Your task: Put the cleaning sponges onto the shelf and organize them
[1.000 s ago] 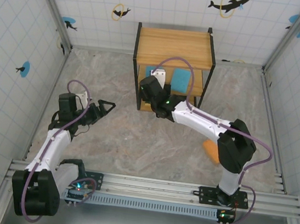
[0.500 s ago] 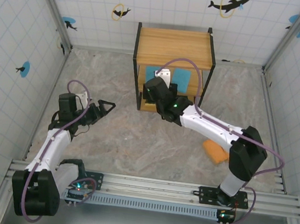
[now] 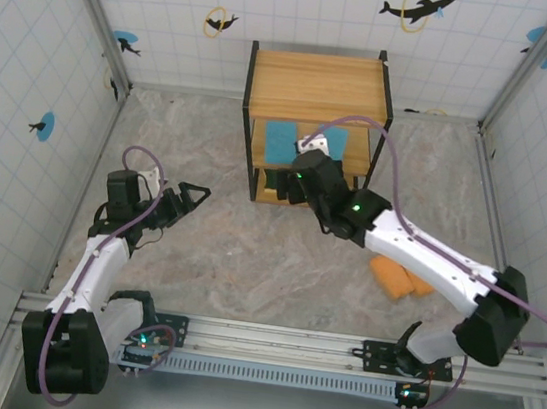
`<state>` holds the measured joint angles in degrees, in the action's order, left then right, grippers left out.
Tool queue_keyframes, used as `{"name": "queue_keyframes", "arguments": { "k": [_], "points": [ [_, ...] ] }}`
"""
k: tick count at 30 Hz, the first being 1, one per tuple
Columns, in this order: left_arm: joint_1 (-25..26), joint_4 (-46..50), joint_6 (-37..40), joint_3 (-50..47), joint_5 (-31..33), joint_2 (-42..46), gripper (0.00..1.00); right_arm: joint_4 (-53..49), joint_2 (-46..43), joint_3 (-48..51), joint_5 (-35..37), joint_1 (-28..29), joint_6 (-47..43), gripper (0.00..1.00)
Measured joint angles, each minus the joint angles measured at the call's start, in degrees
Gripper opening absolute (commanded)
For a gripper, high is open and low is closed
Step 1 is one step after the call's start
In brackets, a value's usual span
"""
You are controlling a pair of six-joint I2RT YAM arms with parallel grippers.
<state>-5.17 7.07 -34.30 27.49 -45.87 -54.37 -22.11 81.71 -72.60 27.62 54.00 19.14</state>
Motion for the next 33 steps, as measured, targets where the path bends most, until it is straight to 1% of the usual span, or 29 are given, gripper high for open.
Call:
{"name": "queue_keyframes", "arguments": {
  "k": [4,8,12,17,21,24,29,33],
  "points": [
    [0.00,0.00,-0.02,0.00,0.00,0.02,0.97,-9.07,-5.66,0.68,-3.30,-2.45,2.45,1.00],
    [0.00,-0.07,-0.13,0.00,-0.02,0.50,0.98,-18.08,-11.10,3.76,-3.50,-4.22,8.44,1.00],
    [0.63,-0.07,-0.22,0.00,0.00,0.92,0.98,-25.29,-17.03,11.67,-4.76,-6.29,16.59,1.00],
    [1.90,-0.07,-0.24,-0.13,0.46,1.68,0.98,-29.94,-25.35,24.02,-6.34,-8.11,26.60,0.99],
    [3.06,-0.31,-0.57,-1.20,1.05,2.03,0.98,-30.91,-31.67,31.67,-7.89,-10.64,31.87,0.99],
    [3.91,-0.28,-0.92,-1.84,1.60,1.99,0.97,-30.91,-34.14,35.47,-9.03,-13.25,33.70,0.99],
    [5.18,-0.31,-1.79,-1.92,2.62,1.99,0.98,-28.76,-35.23,38.97,-11.47,-16.65,34.14,0.99],
    [5.99,-0.28,-2.14,-1.92,3.65,1.99,0.98,-25.99,-34.36,40.79,-13.29,-18.12,33.75,0.99]
  ]
}}
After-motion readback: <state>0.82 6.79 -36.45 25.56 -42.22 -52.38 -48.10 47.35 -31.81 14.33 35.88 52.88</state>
